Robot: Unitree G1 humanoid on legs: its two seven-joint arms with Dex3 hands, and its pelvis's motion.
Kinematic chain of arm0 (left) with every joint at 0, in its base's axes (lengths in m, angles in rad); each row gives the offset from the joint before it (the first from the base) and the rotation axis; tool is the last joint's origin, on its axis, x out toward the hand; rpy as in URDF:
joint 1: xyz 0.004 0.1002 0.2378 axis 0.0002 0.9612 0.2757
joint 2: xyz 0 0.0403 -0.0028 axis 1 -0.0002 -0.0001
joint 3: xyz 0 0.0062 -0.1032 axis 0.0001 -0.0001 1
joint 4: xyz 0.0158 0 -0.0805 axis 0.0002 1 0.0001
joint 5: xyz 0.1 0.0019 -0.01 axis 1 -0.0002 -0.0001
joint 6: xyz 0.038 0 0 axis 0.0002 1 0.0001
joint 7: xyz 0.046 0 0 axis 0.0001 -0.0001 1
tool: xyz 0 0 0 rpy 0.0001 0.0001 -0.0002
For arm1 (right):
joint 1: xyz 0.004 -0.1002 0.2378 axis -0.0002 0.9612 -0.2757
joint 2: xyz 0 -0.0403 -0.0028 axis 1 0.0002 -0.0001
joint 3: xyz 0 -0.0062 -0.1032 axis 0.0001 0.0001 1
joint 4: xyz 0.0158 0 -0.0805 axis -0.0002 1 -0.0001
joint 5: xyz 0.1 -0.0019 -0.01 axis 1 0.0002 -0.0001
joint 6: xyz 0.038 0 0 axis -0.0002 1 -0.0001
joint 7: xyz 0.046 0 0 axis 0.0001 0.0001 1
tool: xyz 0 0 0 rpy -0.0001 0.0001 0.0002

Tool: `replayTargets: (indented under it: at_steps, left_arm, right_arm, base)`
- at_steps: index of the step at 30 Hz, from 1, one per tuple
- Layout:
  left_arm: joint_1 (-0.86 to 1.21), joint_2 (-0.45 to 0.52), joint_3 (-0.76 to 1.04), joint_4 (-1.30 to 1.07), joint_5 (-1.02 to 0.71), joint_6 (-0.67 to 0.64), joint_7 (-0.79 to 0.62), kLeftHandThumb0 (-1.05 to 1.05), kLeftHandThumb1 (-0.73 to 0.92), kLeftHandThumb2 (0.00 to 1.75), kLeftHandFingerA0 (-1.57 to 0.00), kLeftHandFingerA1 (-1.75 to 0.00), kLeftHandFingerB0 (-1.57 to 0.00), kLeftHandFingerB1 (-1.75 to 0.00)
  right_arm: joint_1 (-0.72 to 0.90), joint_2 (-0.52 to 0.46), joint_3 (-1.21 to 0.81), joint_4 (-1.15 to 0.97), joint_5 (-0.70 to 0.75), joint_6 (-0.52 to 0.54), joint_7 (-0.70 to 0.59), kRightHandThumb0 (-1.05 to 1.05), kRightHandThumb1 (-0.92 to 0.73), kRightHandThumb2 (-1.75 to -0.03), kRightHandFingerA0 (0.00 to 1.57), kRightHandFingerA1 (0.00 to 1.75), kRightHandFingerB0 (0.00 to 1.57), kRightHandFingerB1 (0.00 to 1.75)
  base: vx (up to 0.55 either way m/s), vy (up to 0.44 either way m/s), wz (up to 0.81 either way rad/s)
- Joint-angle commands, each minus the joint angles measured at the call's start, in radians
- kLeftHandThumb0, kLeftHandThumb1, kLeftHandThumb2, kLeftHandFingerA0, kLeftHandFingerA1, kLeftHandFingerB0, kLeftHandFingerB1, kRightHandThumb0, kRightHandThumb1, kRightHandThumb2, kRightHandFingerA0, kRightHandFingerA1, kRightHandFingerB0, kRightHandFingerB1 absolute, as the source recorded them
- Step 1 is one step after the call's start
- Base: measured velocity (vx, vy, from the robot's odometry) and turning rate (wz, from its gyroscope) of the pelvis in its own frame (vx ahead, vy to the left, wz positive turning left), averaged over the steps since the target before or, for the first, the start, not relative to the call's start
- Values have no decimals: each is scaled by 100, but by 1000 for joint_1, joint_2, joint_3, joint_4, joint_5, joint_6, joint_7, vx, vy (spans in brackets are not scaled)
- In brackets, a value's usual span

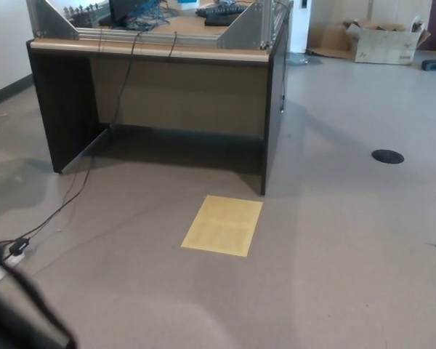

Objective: A person hands over a black lunchbag to the robot and the robot uses its left hand to grab the strips of the lunchbag, the gives it back to the person.

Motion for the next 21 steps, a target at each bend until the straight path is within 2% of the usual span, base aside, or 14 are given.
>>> replayTargets:
  at_steps: [1, 2, 4, 5, 10, 12, 14, 15, 16, 17, 18, 21]
  left_arm:
    - [-178, 11, -47, -94, 52, 96, -129, -11, 59, 54, -79, -175, -57, -174]
    - [-226, -4, -68, -77, 68, 102, -127, -13, 60, 55, -79, -175, -57, -172]
    - [-343, -58, -121, -69, 102, 193, -170, -19, 60, 56, -78, -175, -58, -172]
    - [-391, -74, -139, -56, 99, 210, -191, -19, 59, 54, -79, -175, -64, -168]
    - [-568, -144, -217, 27, 130, 261, -212, -25, 59, 56, -80, -175, -63, -166]
    - [-712, -217, -285, 103, 179, 298, -201, -25, 58, 55, -80, -175, -61, -168]
    - [-772, -250, -311, 133, 191, 317, -193, -25, 58, 55, -80, -175, -60, -168]
    - [-809, -270, -331, 146, 217, 339, -163, -26, 55, 55, -83, -175, -64, -164]
    - [-832, -281, -344, 154, 233, 357, -147, -31, 54, 56, -86, -174, -68, -159]
    - [-845, -287, -353, 161, 239, 372, -138, -31, 54, 56, -86, -174, -68, -159]
    - [-901, -319, -370, 182, 229, 385, -172, -27, 57, 55, -82, -175, -64, -167]
    - [-966, -359, -400, 218, 238, 423, -167, -28, 56, 55, -83, -175, -64, -168]
  right_arm:
    - [12, -11, -6, -1, 4, -12, -11, -49, -69, -60, 43, 43, 53, 45]
    - [14, -14, -6, -2, 2, -12, -13, -49, -69, -60, 44, 43, 53, 44]
    - [19, -19, -3, -15, -3, 3, -13, -49, -69, -60, 43, 42, 52, 43]
    - [14, -20, -3, -17, -4, 4, -13, -49, -69, -60, 44, 43, 52, 43]
    - [12, -10, -2, -11, -6, -1, -30, -49, -68, -60, 44, 43, 54, 44]
    - [0, -7, -9, -13, 8, 1, -13, -46, -67, -60, 42, 44, 54, 45]
    - [-8, -7, -15, -11, 14, -1, -8, -47, -67, -60, 42, 43, 54, 45]
    - [-7, -7, -20, -11, 22, -1, -3, -49, -51, -91, 32, 54, 49, 59]
    - [-9, -8, -24, -9, 26, -2, 1, -48, -67, -59, 42, 42, 54, 45]
    - [-11, -9, -26, -6, 27, -3, 4, -48, -67, -59, 42, 42, 54, 45]
    - [-12, -9, -28, -6, 32, -8, 17, -51, -52, -91, 31, 53, 49, 60]
    - [-18, -12, -15, -1, 10, -3, 13, -52, -53, -93, 30, 53, 48, 59]
  base:
    - [0, 0, 0]
    - [0, 0, 0]
    - [0, 0, 0]
    - [0, 0, 0]
    - [0, 0, 0]
    - [0, 0, 0]
    - [0, 0, 0]
    - [0, 0, 0]
    - [0, 0, 0]
    - [0, 0, 0]
    - [0, 0, 0]
    - [0, 0, 0]
